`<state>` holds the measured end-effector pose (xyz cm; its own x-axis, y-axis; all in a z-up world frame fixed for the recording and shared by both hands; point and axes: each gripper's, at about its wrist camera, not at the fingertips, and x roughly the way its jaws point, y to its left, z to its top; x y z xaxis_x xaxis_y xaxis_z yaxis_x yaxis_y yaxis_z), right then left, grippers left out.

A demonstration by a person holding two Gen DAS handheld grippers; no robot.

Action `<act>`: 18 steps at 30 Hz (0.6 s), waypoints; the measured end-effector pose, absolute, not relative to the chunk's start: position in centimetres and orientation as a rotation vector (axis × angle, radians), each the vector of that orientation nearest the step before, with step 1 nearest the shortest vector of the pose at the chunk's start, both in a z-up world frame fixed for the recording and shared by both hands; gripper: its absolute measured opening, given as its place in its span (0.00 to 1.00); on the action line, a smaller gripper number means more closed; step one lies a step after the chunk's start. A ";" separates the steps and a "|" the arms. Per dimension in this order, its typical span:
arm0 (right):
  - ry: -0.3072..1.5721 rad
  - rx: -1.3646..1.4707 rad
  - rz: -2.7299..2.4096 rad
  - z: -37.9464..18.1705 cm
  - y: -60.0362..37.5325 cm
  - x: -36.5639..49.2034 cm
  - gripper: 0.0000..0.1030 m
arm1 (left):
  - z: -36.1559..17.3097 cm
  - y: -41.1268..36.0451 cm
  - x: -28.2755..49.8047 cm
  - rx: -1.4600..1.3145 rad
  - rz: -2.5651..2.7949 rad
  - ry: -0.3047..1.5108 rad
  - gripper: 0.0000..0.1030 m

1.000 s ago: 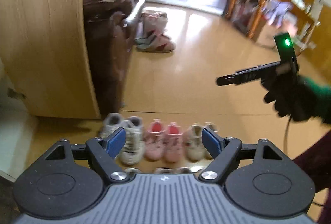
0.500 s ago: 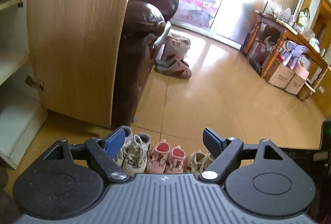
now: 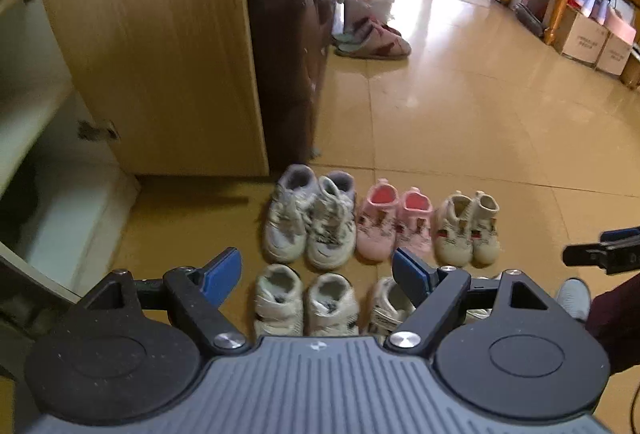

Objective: Organize scattered shoes

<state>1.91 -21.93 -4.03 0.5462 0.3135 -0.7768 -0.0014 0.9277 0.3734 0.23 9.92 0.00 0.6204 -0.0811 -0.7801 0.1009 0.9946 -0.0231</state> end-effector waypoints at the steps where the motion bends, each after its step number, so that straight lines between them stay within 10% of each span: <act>1: 0.981 0.346 0.184 -3.7 -21.7 1.5 1.00 | 0.4 10.2 0.1 0.013 -0.097 0.886 0.80; 18: 0.977 0.364 0.221 -3.7 -18.9 3.1 1.00 | 4.1 6.6 -2.5 0.188 -0.114 0.975 0.80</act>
